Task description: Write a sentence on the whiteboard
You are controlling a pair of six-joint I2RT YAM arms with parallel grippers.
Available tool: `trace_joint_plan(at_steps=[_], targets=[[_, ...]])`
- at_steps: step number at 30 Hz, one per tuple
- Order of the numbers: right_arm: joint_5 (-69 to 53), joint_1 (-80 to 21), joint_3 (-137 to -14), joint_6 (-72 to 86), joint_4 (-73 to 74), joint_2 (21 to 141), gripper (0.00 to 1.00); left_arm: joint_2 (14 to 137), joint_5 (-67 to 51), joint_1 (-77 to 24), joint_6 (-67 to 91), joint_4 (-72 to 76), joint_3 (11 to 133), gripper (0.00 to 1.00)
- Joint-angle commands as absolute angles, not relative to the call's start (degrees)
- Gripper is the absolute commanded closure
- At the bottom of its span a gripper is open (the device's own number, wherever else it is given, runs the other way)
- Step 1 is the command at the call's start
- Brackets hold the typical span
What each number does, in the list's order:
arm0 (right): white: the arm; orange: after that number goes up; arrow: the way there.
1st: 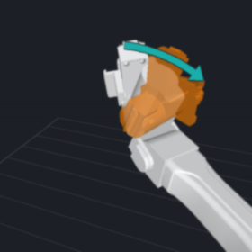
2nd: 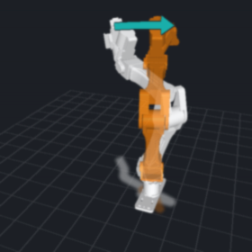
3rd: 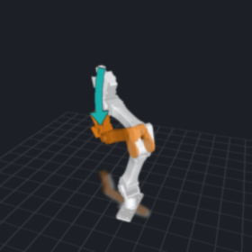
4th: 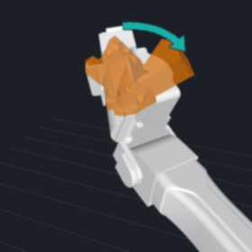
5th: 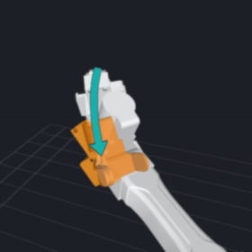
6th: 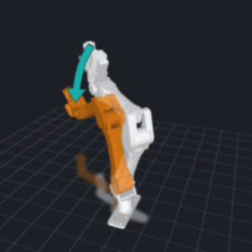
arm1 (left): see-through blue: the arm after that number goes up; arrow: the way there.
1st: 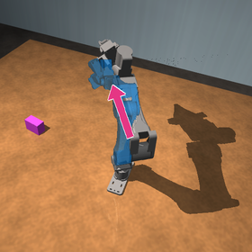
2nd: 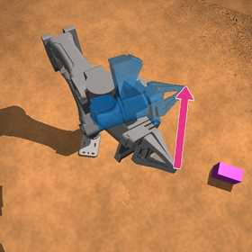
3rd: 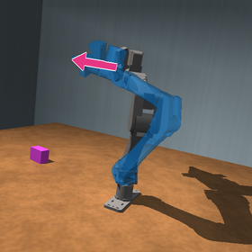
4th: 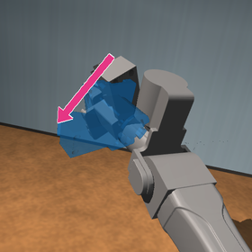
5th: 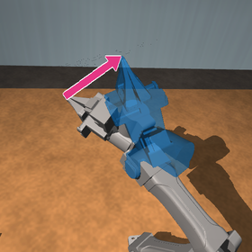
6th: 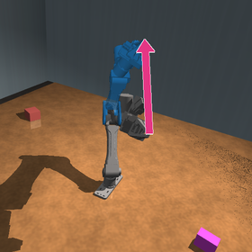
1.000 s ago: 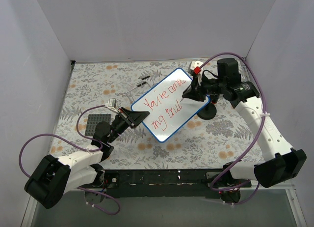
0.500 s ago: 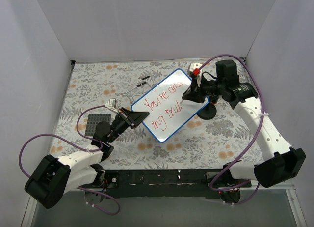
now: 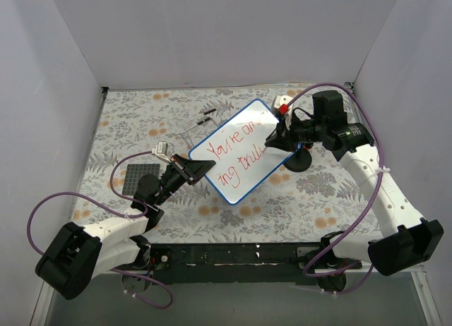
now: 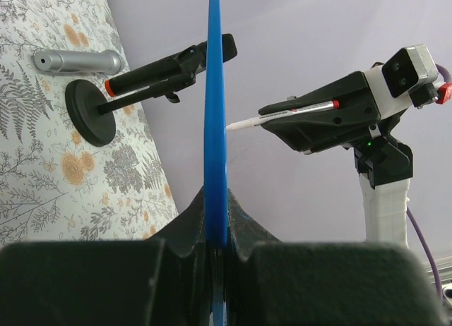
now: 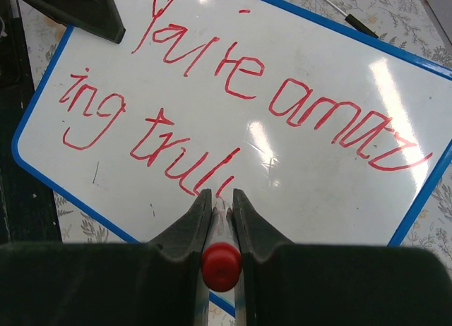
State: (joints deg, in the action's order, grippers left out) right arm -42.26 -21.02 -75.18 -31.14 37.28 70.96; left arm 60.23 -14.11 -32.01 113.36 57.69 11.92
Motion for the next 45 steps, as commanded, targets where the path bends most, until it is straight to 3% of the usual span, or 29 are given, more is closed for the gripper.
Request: trace_joint_plan(at_steps=[1, 21, 45], targets=[[-40.5, -20.9, -76.6, -32.0, 37.0, 70.8, 0.99, 58.4, -13.5, -32.1, 118.7, 65.1, 13.9, 1.00], [-40.3, -20.7, -81.7, -30.8, 33.6, 76.1, 0.99, 59.2, -14.2, -32.1, 118.9, 65.9, 14.0, 1.00], [-41.8, -20.7, -72.1, -34.8, 41.0, 67.9, 0.99, 57.8, -13.4, -32.1, 118.3, 64.2, 13.9, 1.00]])
